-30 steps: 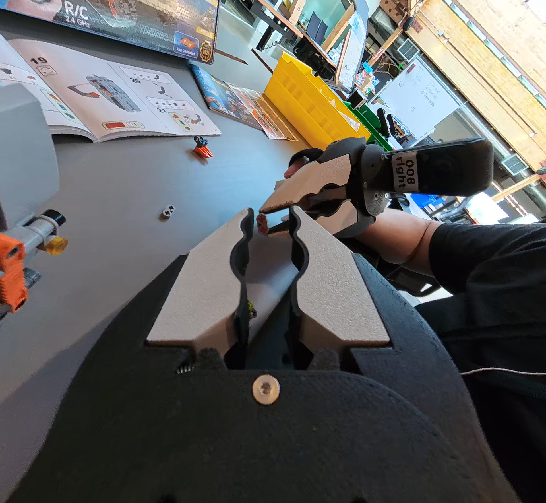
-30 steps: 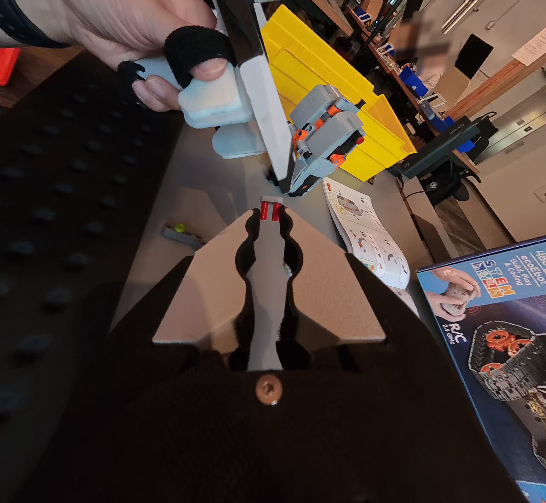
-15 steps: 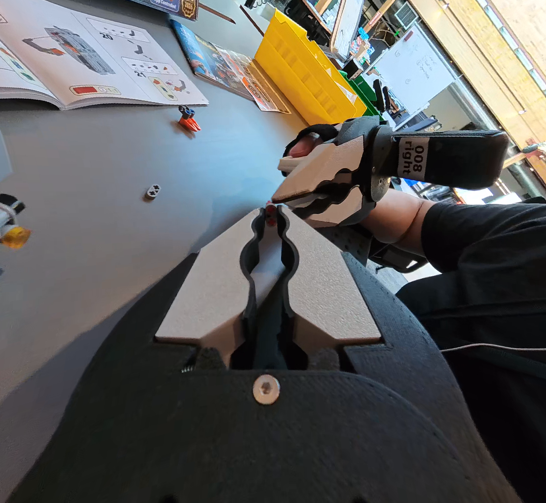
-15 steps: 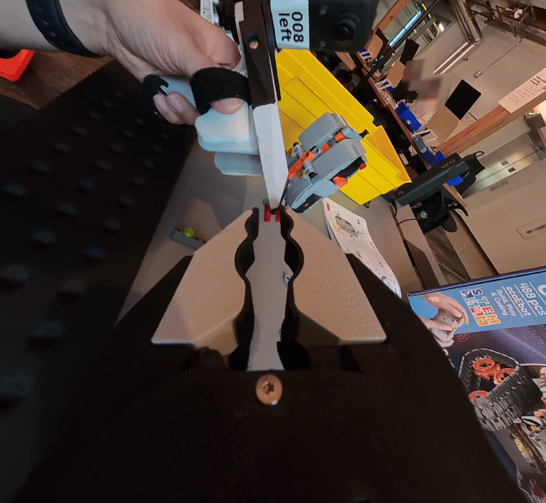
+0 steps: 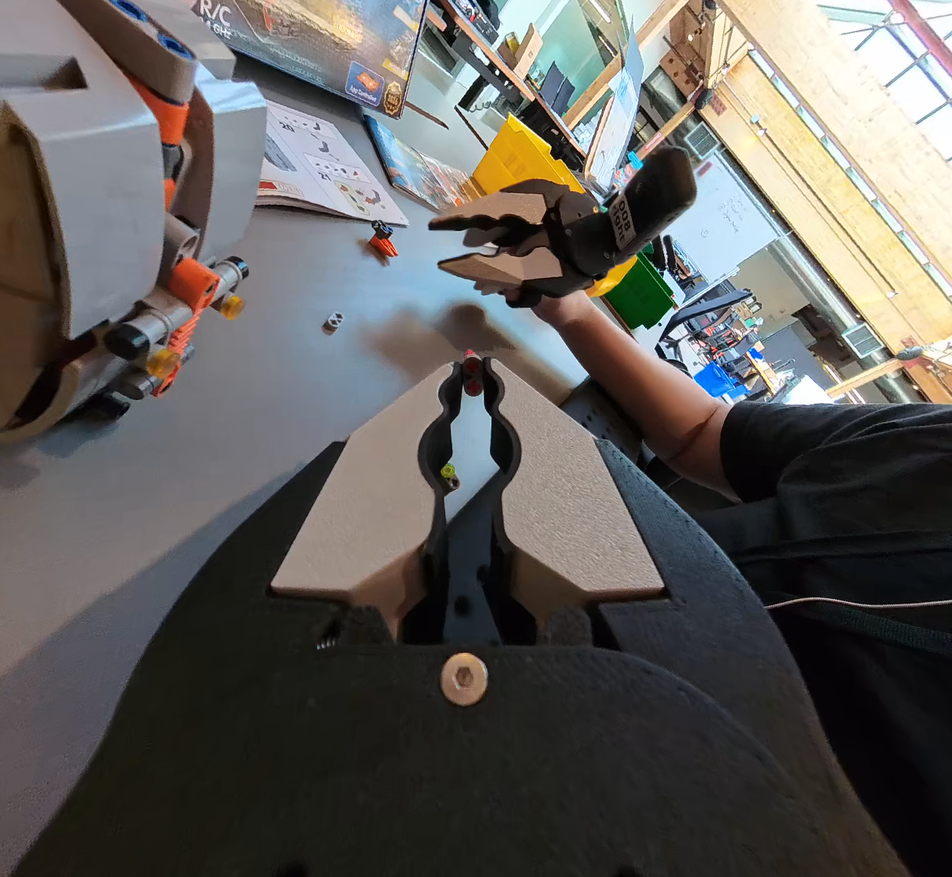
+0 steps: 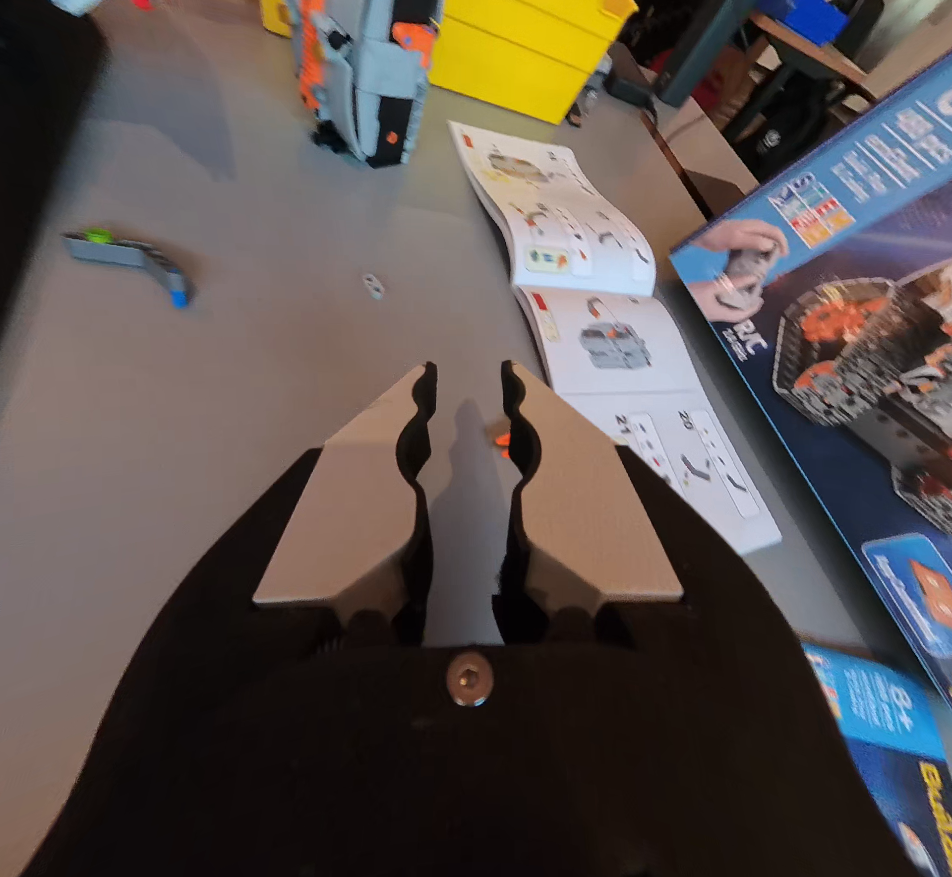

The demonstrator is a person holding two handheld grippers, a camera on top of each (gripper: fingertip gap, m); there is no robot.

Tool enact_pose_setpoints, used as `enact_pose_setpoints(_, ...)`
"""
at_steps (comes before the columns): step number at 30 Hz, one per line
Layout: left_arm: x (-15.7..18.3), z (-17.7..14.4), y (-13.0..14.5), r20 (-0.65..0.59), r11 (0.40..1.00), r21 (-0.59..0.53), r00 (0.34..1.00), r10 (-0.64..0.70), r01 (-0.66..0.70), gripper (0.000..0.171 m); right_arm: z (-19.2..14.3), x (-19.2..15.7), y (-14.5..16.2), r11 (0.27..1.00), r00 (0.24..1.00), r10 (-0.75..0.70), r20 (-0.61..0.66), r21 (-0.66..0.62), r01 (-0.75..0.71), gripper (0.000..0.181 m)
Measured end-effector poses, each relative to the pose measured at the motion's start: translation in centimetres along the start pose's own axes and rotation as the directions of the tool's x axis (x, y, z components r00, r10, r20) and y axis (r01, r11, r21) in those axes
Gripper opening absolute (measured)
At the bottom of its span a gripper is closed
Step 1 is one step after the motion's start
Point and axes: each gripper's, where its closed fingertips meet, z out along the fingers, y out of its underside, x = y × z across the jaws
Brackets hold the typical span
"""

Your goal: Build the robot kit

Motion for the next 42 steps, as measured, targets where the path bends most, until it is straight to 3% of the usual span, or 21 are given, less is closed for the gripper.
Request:
enact_pose_setpoints(15,0.1,-1.4,-0.6,-0.021,0.998,0.058,1.0,0.002,-0.001,0.006,0.6,0.6,2.3,0.994,0.999,-0.022,-0.04,-0.106,0.017,0.023)
enact_pose_setpoints(26,-0.2,-2.5,-0.9,-0.019,0.997,0.081,1.0,-0.002,0.003,0.006,0.2,1.8,3.4,0.991,0.997,0.052,-0.062,-0.12,-0.059,0.023)
enact_pose_setpoints(29,-0.2,-2.7,-0.8,-0.019,0.997,0.08,1.0,-0.001,0.002,0.006,0.6,-0.5,1.4,0.998,0.998,0.049,0.045,-0.047,-0.047,0.021)
enact_pose_setpoints(32,-0.3,-2.7,-0.6,-0.023,0.997,0.082,1.0,-0.004,0.006,0.006,1.3,-6.4,-2.5,0.991,0.931,0.108,0.35,0.037,-0.129,0.021)
enact_pose_setpoints(34,-0.3,-2.6,-0.7,-0.028,0.996,0.086,1.0,-0.004,0.007,0.006,1.7,-9.1,-3.7,0.991,0.881,0.108,0.461,0.023,-0.134,0.023)
enact_pose_setpoints(39,-0.1,-2.5,-0.6,-0.034,0.997,0.08,0.999,-0.004,0.006,0.006,2.8,-11.7,-3.4,0.991,0.824,0.133,0.551,-0.051,-0.127,0.024)
enact_pose_setpoints(42,-0.1,-2.7,-0.5,-0.032,0.997,0.078,1.0,-0.002,0.004,0.006,3.1,-12.0,-2.3,0.996,0.842,0.086,0.532,-0.079,-0.052,0.024)
